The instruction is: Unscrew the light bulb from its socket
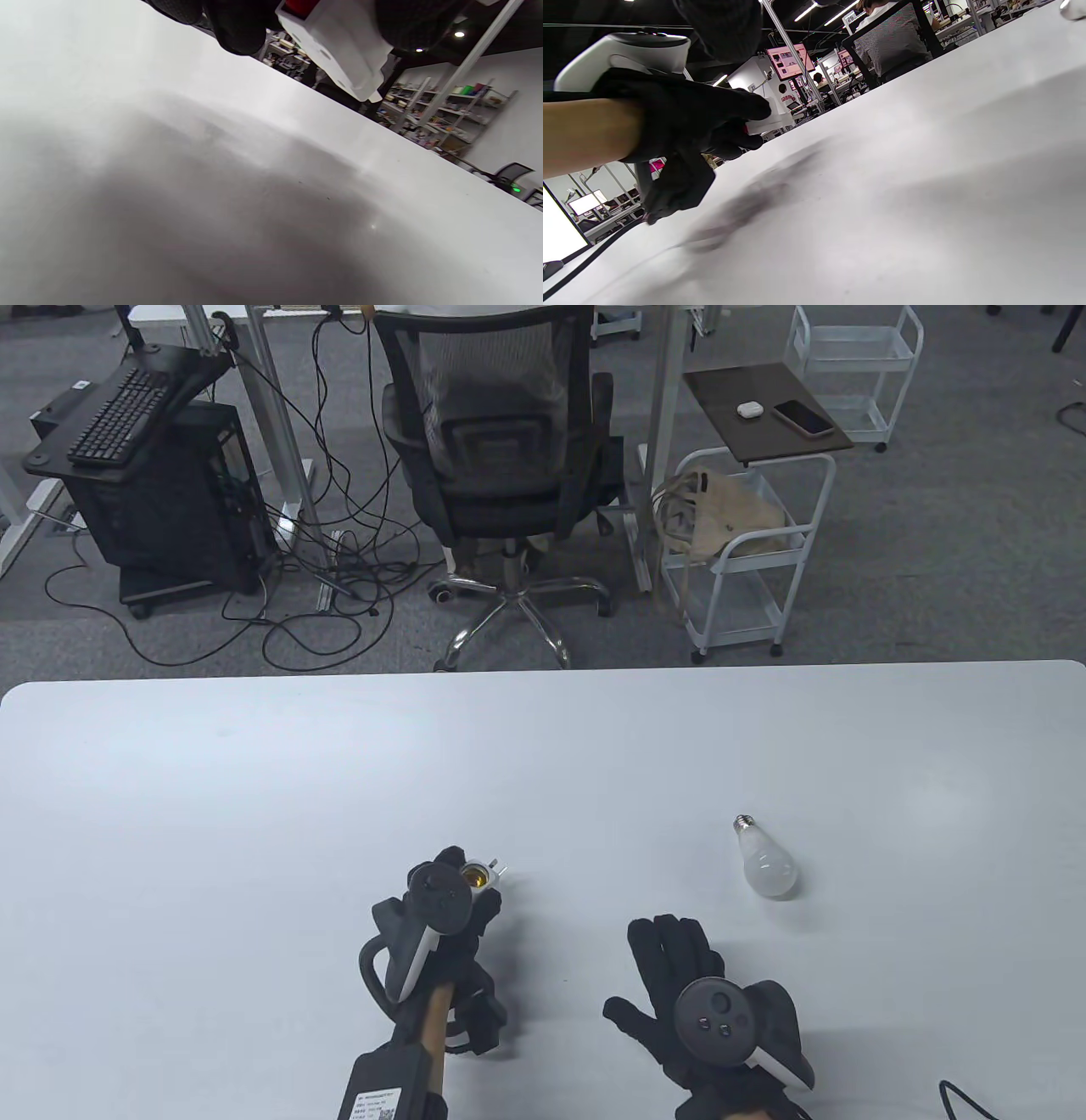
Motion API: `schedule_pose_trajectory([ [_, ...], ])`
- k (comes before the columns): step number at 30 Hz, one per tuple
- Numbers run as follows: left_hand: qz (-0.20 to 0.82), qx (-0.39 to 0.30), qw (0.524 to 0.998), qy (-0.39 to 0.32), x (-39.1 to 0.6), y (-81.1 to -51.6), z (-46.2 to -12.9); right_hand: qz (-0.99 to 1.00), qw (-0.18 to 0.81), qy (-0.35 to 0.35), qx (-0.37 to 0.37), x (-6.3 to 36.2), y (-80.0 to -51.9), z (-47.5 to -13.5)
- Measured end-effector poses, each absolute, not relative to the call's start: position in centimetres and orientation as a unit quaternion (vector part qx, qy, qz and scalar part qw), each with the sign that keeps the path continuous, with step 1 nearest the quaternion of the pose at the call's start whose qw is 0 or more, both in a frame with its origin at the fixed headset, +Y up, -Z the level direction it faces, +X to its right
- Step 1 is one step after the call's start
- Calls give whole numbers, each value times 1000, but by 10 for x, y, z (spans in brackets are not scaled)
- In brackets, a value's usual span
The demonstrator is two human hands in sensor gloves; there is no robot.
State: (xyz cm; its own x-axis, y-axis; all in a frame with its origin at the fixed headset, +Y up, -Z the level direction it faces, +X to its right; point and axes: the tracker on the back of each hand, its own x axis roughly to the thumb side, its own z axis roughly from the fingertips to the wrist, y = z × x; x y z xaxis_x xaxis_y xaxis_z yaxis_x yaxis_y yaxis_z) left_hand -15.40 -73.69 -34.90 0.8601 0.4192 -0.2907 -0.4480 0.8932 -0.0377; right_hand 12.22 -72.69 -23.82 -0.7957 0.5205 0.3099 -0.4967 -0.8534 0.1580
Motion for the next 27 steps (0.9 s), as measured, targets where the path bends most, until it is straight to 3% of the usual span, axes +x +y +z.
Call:
schedule_pose_trajectory([
  [6,211,-74,951,214,-158,-744,-369,947,270,31,172,123,-727,-238],
  [14,174,-105,952,227,-154,-756,-385,946,275,35,167,124,-727,-238],
  [27,148,-100,955,236,-153,-764,-392,948,275,46,156,127,-729,-241],
])
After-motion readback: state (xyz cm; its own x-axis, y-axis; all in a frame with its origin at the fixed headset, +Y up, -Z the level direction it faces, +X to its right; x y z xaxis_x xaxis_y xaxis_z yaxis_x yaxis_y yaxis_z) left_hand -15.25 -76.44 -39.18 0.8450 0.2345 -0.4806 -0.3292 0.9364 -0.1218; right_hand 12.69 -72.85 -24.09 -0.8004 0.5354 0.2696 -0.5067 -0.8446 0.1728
